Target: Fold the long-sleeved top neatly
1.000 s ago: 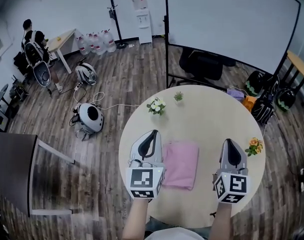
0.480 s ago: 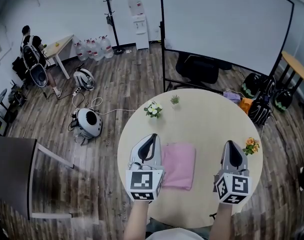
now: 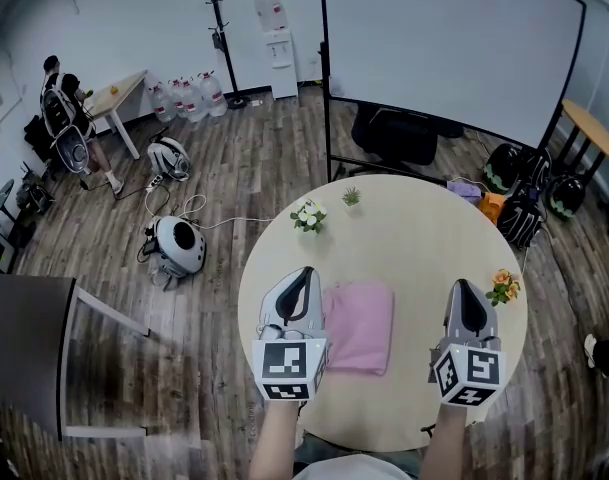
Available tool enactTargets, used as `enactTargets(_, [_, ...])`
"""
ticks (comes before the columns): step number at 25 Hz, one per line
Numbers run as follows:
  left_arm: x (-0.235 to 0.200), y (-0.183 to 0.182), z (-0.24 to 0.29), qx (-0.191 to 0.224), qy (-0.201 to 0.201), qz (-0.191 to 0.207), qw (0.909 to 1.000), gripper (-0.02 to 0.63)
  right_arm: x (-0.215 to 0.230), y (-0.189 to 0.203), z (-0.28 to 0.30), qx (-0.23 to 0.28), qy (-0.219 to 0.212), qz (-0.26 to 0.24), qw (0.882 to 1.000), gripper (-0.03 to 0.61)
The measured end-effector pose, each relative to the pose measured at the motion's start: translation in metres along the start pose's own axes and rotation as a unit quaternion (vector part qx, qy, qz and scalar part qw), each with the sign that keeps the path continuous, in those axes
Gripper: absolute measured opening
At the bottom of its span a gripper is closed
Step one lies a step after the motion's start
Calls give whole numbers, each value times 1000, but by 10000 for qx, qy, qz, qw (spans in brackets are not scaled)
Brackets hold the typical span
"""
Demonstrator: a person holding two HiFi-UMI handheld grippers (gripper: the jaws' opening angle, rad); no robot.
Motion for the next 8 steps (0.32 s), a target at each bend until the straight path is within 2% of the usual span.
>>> enactTargets(8, [0, 0, -9, -8, -33, 35, 10000, 0, -2, -1, -8, -11, 19, -5, 10000, 23])
Point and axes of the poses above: the fingertips, and each gripper's own axes: z forward along the fingers, x to its right, y out of its underside, the point moved 5 cm from there along -z, backward along the fingers, and after that the axes turned 12 degrees about -z, right-handed, at the moved point
